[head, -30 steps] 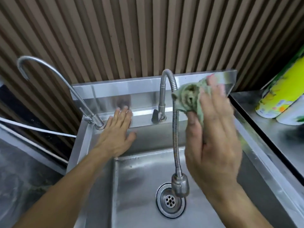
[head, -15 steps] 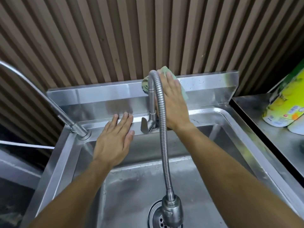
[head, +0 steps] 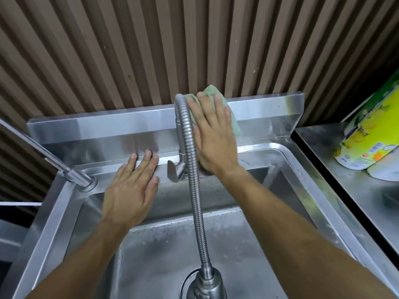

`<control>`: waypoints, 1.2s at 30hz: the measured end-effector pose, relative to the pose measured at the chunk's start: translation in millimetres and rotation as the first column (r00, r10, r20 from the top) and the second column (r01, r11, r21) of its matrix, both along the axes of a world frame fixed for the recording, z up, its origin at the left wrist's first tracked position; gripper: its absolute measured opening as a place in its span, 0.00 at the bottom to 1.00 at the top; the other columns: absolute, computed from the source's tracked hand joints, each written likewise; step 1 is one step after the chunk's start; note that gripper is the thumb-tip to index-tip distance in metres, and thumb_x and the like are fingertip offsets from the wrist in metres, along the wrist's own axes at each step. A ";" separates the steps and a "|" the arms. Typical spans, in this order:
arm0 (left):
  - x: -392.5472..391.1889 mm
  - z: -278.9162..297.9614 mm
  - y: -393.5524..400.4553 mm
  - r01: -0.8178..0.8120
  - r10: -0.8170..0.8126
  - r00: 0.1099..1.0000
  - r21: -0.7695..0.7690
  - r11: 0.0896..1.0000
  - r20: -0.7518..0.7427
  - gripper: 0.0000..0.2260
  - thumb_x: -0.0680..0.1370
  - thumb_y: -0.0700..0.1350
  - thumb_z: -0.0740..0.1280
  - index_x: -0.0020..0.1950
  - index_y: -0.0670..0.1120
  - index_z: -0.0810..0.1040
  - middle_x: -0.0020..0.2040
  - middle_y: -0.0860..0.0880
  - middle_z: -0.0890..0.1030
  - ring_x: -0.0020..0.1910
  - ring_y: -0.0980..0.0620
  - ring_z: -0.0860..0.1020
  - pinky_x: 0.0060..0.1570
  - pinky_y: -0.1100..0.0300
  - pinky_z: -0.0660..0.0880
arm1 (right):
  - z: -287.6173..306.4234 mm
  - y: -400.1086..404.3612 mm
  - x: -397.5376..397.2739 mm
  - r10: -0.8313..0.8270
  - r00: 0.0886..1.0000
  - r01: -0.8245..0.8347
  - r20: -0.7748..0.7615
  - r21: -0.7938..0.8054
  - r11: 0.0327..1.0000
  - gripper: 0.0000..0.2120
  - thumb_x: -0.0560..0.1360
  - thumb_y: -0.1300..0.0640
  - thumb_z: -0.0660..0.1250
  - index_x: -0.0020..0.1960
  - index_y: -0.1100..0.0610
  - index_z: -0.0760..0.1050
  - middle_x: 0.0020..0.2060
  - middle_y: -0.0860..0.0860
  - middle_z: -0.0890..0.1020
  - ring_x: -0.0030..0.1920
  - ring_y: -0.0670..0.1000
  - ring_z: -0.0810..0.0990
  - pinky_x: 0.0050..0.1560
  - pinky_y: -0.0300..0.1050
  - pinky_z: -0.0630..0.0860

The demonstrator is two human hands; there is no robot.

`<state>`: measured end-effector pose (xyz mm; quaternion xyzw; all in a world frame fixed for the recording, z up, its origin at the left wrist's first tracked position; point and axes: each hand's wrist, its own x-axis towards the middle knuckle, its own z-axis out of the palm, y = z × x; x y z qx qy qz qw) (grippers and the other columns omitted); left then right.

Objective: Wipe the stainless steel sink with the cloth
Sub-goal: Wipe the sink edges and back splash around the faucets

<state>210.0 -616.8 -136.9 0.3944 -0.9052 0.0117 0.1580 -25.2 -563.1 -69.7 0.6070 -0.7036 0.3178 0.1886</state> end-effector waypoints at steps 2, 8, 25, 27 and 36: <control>-0.4 -0.3 0.8 0.008 -0.008 1.000 -0.003 1.000 -0.004 0.26 0.86 0.59 0.44 0.81 0.52 0.59 0.79 0.53 0.62 0.80 0.46 0.59 0.76 0.46 0.61 | -1.1 14.2 -43.5 -0.026 0.990 0.025 -0.135 -0.009 1.000 0.24 0.86 0.49 0.52 0.81 0.51 0.61 0.81 0.52 0.62 0.81 0.60 0.55 0.81 0.57 0.50; -4.4 0.6 2.6 -0.015 0.015 1.000 -0.015 1.000 0.010 0.26 0.85 0.58 0.44 0.81 0.50 0.61 0.78 0.51 0.64 0.79 0.44 0.61 0.75 0.44 0.62 | -0.7 46.5 -139.4 -0.405 0.864 0.458 0.300 -0.130 0.879 0.23 0.86 0.53 0.49 0.80 0.59 0.60 0.80 0.58 0.60 0.80 0.66 0.55 0.79 0.64 0.50; -9.2 6.7 5.7 -0.057 0.055 0.996 0.027 0.998 0.067 0.27 0.85 0.57 0.42 0.82 0.52 0.60 0.77 0.48 0.66 0.80 0.43 0.59 0.77 0.45 0.59 | 44.8 1.0 -112.6 -0.204 0.292 0.781 0.934 -0.110 0.615 0.27 0.86 0.55 0.54 0.83 0.59 0.53 0.83 0.56 0.51 0.82 0.62 0.45 0.79 0.54 0.43; -6.9 5.5 5.1 -0.056 0.054 0.996 0.029 0.998 0.069 0.27 0.85 0.58 0.41 0.82 0.52 0.59 0.78 0.48 0.65 0.80 0.43 0.59 0.77 0.45 0.58 | 45.9 -9.7 -70.9 -0.173 0.331 0.745 0.928 -0.144 0.652 0.28 0.86 0.54 0.51 0.83 0.60 0.52 0.83 0.57 0.49 0.82 0.62 0.42 0.79 0.53 0.39; -12.4 5.0 2.3 -0.028 0.028 0.999 -0.008 1.000 0.033 0.28 0.85 0.57 0.43 0.80 0.48 0.66 0.76 0.46 0.70 0.79 0.42 0.61 0.73 0.41 0.64 | -3.4 44.5 -89.1 -0.156 0.928 0.206 0.339 -0.115 0.972 0.27 0.85 0.60 0.54 0.83 0.57 0.53 0.83 0.56 0.51 0.83 0.60 0.43 0.82 0.60 0.41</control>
